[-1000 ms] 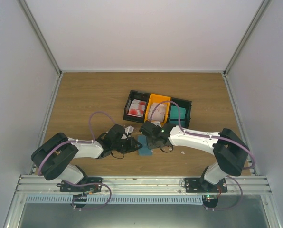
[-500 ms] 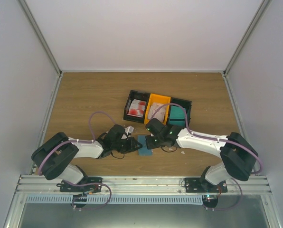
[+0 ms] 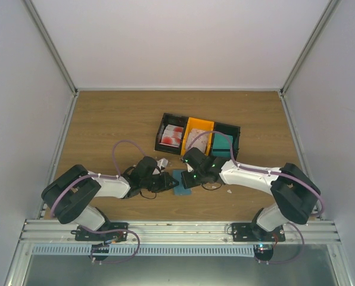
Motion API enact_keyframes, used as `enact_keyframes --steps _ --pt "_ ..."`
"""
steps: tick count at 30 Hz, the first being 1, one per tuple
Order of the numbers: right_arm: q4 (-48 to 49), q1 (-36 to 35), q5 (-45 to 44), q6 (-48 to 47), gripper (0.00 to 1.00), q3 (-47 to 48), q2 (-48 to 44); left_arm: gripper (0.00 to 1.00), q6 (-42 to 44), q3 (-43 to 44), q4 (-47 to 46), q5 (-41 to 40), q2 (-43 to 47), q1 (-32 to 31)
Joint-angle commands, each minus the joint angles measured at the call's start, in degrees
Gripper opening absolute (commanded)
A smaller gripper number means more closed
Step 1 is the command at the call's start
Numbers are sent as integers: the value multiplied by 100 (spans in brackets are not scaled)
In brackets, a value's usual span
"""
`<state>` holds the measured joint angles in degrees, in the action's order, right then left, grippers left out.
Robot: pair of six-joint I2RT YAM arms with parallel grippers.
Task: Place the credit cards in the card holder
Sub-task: Close the card holder at the center of the board.
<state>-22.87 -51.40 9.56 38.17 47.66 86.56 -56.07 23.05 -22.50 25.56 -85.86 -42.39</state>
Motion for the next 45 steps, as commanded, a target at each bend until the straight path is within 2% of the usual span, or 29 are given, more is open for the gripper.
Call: enact_keyframes --steps 1,16,28,45 --pt "170 7 247 -193 0 50 104 1 125 -28 100 -193 -167 -41" --pt "218 6 35 -234 0 135 398 1 149 -45 85 -155 -194 -41" --pt "201 42 -126 -138 0 173 -13 0 88 -108 39 -201 -254 -37" --pt "101 42 251 -282 1 241 411 0 44 -156 -114 -178 -390 -24"
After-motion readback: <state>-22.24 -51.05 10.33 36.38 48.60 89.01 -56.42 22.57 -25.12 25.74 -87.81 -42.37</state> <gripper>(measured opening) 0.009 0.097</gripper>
